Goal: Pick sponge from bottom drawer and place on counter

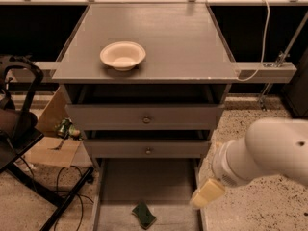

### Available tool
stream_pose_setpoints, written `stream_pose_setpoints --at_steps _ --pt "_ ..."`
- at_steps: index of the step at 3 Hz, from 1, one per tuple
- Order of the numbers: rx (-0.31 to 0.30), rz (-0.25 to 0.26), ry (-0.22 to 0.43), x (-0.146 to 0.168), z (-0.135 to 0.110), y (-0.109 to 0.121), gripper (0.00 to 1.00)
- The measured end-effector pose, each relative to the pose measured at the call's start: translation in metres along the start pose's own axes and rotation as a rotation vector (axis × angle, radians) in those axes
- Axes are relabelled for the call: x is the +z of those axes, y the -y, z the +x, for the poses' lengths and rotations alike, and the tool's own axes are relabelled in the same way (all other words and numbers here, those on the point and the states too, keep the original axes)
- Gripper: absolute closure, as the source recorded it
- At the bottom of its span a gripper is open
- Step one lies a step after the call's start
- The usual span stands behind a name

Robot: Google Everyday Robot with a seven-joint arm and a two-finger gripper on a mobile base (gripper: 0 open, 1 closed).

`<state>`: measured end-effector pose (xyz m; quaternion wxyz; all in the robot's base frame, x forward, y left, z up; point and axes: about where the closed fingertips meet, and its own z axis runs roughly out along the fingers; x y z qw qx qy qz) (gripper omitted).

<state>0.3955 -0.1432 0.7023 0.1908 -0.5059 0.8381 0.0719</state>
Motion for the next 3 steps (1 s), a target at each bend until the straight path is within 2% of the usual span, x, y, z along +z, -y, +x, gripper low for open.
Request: stream_pose_setpoints --at_steps 1,2,3 --pt "0.13 -0.007 0.035 0.059 0.004 -0.003 0.0" --pt "0.113 -0.002 0.024 0.07 -0.003 -0.003 0.0" --pt "0.109 -0.06 0.015 0.131 -0.006 -0.024 0.0"
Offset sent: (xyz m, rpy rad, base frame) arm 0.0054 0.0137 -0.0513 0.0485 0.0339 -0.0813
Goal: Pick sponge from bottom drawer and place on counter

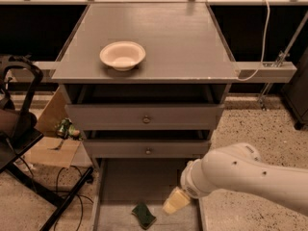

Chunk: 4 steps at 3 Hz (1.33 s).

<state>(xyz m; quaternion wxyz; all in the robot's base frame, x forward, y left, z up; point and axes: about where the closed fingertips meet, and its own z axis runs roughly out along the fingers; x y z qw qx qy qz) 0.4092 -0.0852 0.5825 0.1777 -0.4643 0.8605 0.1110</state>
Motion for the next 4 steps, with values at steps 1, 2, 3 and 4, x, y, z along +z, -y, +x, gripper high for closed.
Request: stream_pose_setpoints --at_steps 1,2,3,4 --pt "0.028 -0.064 -0.009 0.086 0.016 -0.016 0.0" --pt "0.076 -0.098 0.017 0.172 0.022 -0.015 0.0" --pt "0.127 -0.1 0.119 0.218 0.009 -0.009 0.0" --pt "0.127 -0.1 0.119 0.218 0.01 -0.009 0.0"
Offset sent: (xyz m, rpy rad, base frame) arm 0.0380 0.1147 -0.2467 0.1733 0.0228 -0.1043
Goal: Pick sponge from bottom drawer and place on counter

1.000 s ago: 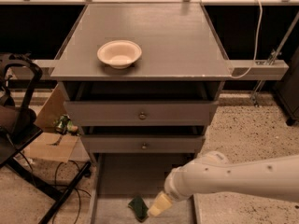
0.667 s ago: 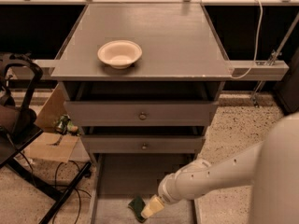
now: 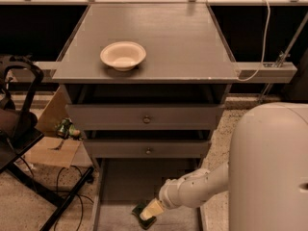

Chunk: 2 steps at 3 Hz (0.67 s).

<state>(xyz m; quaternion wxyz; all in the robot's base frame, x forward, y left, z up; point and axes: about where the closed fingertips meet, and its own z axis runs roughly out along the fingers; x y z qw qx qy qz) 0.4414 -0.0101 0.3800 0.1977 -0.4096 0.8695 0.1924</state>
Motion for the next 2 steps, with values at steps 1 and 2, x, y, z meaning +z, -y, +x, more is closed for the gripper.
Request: stream_pose_setpoints --at_steps 1,2 --pt "0.02 -0.028 0.011 0.022 0.007 -0.005 0.0" --pt "0.073 -0.079 0.058 0.08 0.023 -0.012 0.0"
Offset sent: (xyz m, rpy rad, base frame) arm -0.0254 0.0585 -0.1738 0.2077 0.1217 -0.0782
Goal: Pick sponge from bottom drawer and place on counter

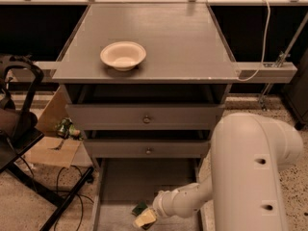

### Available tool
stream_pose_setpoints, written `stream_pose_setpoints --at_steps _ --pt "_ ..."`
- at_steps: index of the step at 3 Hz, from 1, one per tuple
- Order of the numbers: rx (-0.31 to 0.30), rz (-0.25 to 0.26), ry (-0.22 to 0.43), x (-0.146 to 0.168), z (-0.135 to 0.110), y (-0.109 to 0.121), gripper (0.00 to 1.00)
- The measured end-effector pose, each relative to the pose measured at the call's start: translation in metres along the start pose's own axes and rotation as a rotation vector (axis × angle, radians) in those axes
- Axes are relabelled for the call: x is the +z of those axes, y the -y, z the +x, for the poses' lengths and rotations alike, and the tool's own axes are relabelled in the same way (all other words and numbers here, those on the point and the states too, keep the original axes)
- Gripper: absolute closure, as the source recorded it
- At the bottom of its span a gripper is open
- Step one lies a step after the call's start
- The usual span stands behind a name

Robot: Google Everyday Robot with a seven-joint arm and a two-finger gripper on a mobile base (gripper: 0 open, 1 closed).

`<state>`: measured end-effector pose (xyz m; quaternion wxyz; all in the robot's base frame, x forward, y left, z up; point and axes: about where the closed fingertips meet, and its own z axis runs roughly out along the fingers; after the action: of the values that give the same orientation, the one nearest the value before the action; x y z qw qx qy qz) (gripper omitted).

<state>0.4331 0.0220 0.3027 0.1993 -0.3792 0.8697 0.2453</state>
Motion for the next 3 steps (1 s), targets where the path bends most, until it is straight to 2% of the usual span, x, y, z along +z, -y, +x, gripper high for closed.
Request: stream_pose_setpoints --at_steps 1,2,3 --pt "0.054 -0.028 0.031 0.05 0.022 0.001 0.0" --pt "0.069 -0.002 0.058 0.095 0.036 0.017 0.0" --pt "0.061 0.032 0.068 0.113 0.043 0.031 0.0"
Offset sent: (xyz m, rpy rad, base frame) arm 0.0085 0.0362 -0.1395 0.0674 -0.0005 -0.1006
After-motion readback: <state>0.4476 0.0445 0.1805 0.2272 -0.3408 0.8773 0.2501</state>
